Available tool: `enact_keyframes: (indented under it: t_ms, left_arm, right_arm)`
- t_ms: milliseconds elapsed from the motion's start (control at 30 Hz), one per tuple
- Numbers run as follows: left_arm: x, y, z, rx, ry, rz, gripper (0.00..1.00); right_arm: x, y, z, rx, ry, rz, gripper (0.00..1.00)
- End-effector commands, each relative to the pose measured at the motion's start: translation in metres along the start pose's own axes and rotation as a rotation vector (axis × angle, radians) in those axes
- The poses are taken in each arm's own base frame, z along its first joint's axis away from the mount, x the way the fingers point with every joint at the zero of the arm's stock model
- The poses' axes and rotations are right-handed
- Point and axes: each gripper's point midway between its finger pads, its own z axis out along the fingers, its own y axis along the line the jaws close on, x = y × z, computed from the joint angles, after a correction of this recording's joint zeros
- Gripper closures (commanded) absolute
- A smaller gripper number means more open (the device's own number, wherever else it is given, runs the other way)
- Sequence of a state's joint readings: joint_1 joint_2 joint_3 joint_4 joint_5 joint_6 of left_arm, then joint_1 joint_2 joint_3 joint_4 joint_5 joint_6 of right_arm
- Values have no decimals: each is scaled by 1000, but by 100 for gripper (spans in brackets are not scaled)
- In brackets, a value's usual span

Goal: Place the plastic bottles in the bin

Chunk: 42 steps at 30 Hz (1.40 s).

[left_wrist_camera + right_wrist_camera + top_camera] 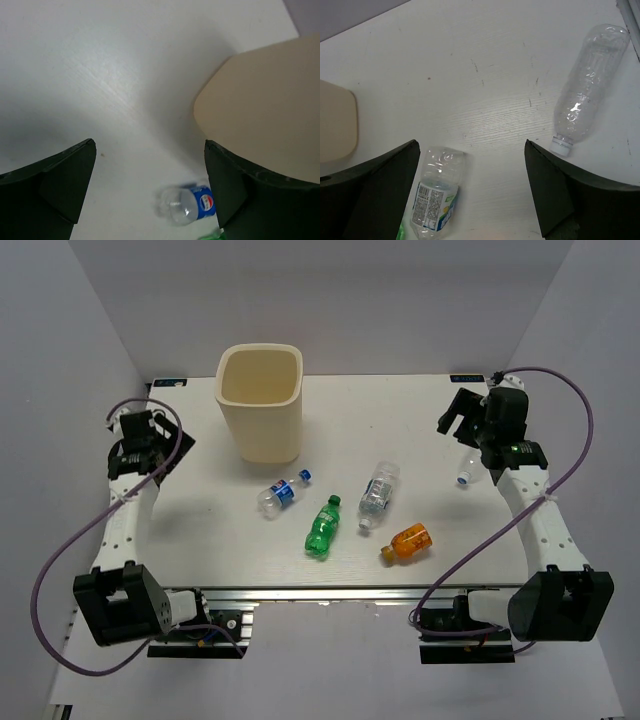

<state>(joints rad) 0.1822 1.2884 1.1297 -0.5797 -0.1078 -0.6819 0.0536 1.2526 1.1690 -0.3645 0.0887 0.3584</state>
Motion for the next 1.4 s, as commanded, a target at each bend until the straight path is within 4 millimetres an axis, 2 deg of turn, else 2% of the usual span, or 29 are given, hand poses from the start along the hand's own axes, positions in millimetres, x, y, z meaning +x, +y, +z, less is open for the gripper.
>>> enact_keyframes:
  t_ms: [0,33,67,133,167,200,233,267,333,400,433,500,533,600,633,867,967,1067,1267,1367]
  left_arm:
    - [40,3,-28,83,103,87,2]
    - [48,4,-31,92,113,124,2]
    - [63,-4,-38,132,129,202,2]
    - [85,-5,-39,139,171,279,2]
    - [108,-19,-46,187,213,377,2]
    - [123,-20,-43,186,246,419,2]
    - [142,-31,-48,234,278,478,2]
    - [151,-38,-49,267,289,515,2]
    - [171,-61,-54,346,304,578,2]
    - [186,-70,-51,362,317,637,2]
    - [201,-79,-57,394,334,686,2]
    - [213,-82,-53,369,327,749,2]
    - [231,-86,-51,367,359,802,2]
    - [244,-88,-46,360,357,861,2]
    - [257,-86,-41,354,369,908,2]
    - [268,-81,-6,269,332,1010,2]
    - [273,-79,3,252,342,1039,2]
    - [275,-84,-1,275,349,1038,2]
    - [259,-98,-27,400,286,981,2]
    - [261,-109,-39,495,286,984,2]
  right_arm:
    - [-17,13,-8,-79,-83,-41,11]
    - [-8,11,-6,-85,-75,-56,11]
    - [-9,14,-11,-113,-90,-69,11]
    - [-9,22,-14,-172,-121,-104,11]
    - [0,27,-18,-217,-116,-123,11]
    - [2,29,-21,-241,-124,-139,11]
    - [-1,32,-25,-264,-153,-167,11]
    - [7,33,-25,-282,-141,-177,11]
    - [9,34,-28,-298,-147,-197,11]
    - [11,35,-29,-316,-146,-230,11]
    - [12,37,-29,-327,-142,-237,11]
    - [14,40,-29,-352,-139,-257,11]
    - [15,41,-28,-360,-133,-265,11]
    - [14,46,-29,-387,-133,-283,11]
    - [16,47,-27,-397,-123,-289,11]
    - [21,48,-28,-415,-112,-293,11]
    - [21,50,-30,-425,-117,-294,11]
    - [19,51,-32,-431,-128,-296,11]
    - [19,55,-33,-456,-136,-292,11]
    - [21,57,-32,-465,-127,-290,11]
